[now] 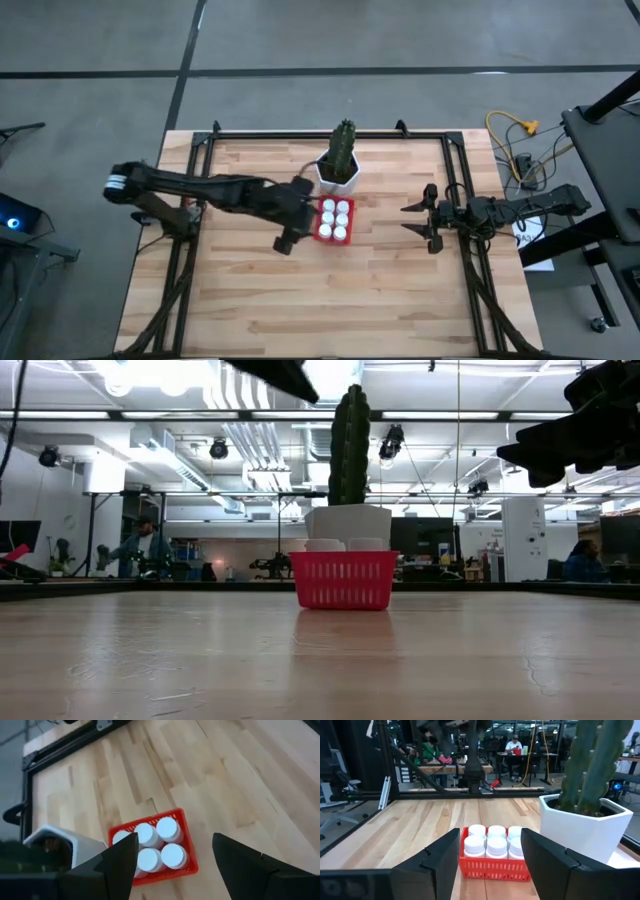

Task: Pick and place pill bottles into a basket
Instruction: Return to Home Position

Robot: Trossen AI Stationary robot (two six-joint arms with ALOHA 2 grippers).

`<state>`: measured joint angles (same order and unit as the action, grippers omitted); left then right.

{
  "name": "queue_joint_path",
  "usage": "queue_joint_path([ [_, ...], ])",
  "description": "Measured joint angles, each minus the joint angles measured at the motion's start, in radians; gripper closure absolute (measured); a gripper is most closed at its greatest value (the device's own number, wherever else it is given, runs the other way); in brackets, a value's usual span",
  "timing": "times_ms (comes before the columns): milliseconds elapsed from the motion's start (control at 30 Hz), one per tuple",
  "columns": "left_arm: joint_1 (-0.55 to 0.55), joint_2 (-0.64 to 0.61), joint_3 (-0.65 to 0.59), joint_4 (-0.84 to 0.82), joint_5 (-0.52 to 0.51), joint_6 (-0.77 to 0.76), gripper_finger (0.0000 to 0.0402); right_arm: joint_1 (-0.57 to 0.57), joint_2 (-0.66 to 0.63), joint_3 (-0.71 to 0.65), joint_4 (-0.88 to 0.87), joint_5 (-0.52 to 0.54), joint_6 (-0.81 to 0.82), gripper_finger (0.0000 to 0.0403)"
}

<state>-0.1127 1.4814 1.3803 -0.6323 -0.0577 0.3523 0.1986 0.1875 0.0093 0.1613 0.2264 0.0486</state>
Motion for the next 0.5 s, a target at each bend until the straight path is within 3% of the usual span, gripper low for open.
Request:
queue_joint_path([
  [233,0.0,-0.255,-0.396,0.343,-0.003,-0.057,0.0165,0.0,-0.002,0.0,0.002,0.001,0.0,0.0202],
  [500,0.0,-0.506,-0.667,0.628,-0.006,-0.059,0.0165,0.0,-0.003,0.0,0.002,0.002,0.002,0.0202],
])
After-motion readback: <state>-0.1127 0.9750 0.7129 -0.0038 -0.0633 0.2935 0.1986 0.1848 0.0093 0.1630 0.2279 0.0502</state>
